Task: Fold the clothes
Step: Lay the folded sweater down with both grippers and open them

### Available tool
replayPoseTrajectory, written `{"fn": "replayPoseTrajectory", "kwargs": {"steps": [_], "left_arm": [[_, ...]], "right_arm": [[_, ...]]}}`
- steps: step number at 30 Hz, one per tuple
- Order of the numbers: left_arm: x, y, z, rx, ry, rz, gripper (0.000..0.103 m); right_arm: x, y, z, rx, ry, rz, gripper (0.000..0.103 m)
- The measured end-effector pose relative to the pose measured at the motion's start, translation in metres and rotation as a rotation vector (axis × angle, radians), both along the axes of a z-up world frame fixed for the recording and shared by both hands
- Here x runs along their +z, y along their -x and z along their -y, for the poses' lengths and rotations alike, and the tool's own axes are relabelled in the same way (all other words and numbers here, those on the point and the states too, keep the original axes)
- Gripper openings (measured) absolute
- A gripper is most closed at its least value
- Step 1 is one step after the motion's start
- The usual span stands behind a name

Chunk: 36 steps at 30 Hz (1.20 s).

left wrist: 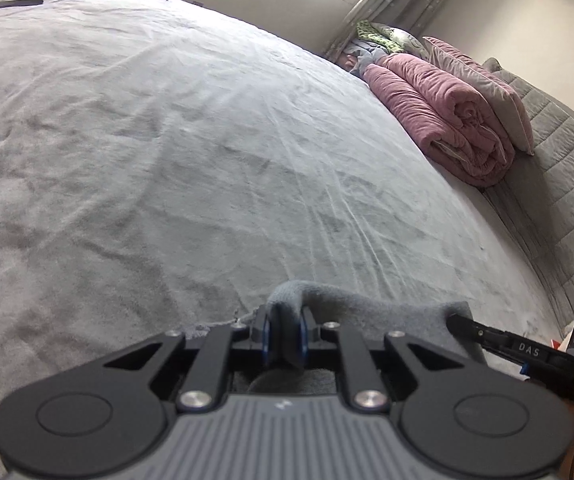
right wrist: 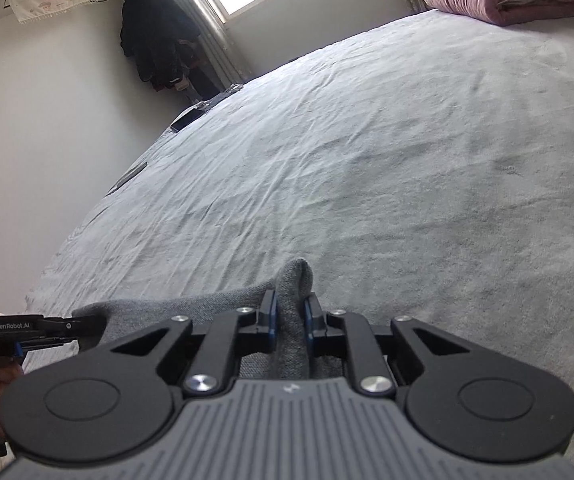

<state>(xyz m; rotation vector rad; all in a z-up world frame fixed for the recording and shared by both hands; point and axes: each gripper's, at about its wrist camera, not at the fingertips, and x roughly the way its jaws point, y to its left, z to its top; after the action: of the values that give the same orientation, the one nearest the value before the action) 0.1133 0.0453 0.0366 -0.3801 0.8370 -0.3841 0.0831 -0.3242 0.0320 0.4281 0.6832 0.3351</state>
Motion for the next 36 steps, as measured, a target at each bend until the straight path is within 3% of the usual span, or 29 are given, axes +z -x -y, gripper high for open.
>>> {"fn": "replayPoseTrajectory", "kwargs": {"steps": [2,8,11,13,15,17,19,22,32,36], "left_arm": [[0.002,-0.001,-0.008,0.031,0.025,-0.004,0.017],[0.003,-0.006,-0.026,0.085,0.110,-0.036,0.018],[0.001,-0.007,-0.027,0.089,0.132,-0.060,0.029],[-0.001,-0.008,-0.024,0.080,0.142,-0.062,0.049],[-0.003,-0.008,-0.020,0.071,0.138,-0.060,0.054],[-0.005,-0.007,-0.012,0.057,0.088,-0.042,0.049],[-0.006,-0.005,-0.003,0.038,0.028,-0.019,0.024],[-0.002,-0.002,0.003,0.039,-0.012,0.026,0.014],[0.016,0.013,0.010,0.082,-0.097,0.115,0.011],[0.011,0.012,0.016,0.072,-0.150,0.119,0.011]], "right_arm": [[0.000,0.000,0.002,-0.001,-0.006,-0.002,0.021],[-0.001,0.001,0.001,-0.002,-0.004,0.001,0.022],[-0.001,0.001,0.002,-0.007,-0.015,-0.004,0.022],[-0.001,0.002,0.001,-0.008,-0.013,-0.003,0.022],[-0.001,0.002,0.001,-0.012,-0.009,0.000,0.022],[0.000,0.004,0.000,-0.015,-0.008,0.010,0.019],[0.004,0.006,-0.001,-0.007,-0.017,0.036,0.019],[0.008,0.008,-0.001,-0.007,-0.020,0.064,0.017],[0.012,0.011,-0.003,-0.033,-0.019,0.119,0.016],[0.005,0.007,-0.006,-0.043,0.041,0.088,0.015]]}}
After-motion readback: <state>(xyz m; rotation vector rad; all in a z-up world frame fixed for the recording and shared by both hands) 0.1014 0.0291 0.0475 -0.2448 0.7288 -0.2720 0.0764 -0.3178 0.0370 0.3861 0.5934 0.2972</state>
